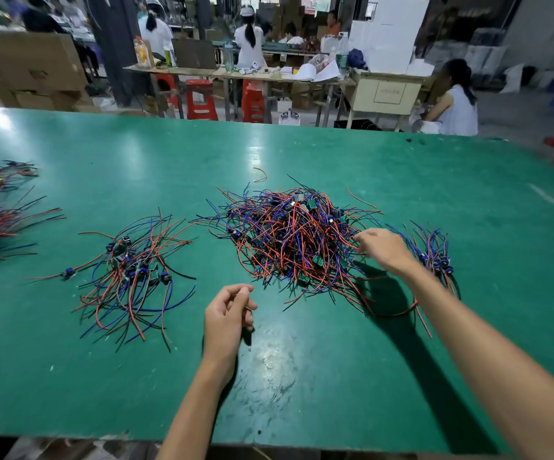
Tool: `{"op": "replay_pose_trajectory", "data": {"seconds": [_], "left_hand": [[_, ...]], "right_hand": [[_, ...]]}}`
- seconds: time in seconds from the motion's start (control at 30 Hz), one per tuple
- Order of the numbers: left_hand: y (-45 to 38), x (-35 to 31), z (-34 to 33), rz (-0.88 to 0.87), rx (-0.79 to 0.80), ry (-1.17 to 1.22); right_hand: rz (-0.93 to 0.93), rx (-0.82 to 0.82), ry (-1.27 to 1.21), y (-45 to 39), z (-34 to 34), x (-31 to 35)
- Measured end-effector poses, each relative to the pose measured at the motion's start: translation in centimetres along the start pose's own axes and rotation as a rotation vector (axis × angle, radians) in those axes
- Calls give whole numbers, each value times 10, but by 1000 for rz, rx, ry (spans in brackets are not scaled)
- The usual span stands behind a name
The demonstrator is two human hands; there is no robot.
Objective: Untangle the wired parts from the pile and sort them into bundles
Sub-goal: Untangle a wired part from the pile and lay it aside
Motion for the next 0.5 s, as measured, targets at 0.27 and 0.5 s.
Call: {"op": "replay_pose_trajectory", "data": {"seconds": [0.27, 0.5], "left_hand": [[2, 4, 2, -9, 33, -56], [9, 0, -12, 11, 126, -166]], "right_hand": [[47, -259, -239, 38, -22, 16], [223, -562, -204, 108, -49, 43]]}}
Point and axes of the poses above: each hand's wrist, its own y-axis away from the middle knuckle, its own z-axis out of the back of the hand, x = y × z, the point moved 1 cm from there along -y, towards the middle knuckle, and after that the axes turned 7 degrees about y, right-handed, at the moved point
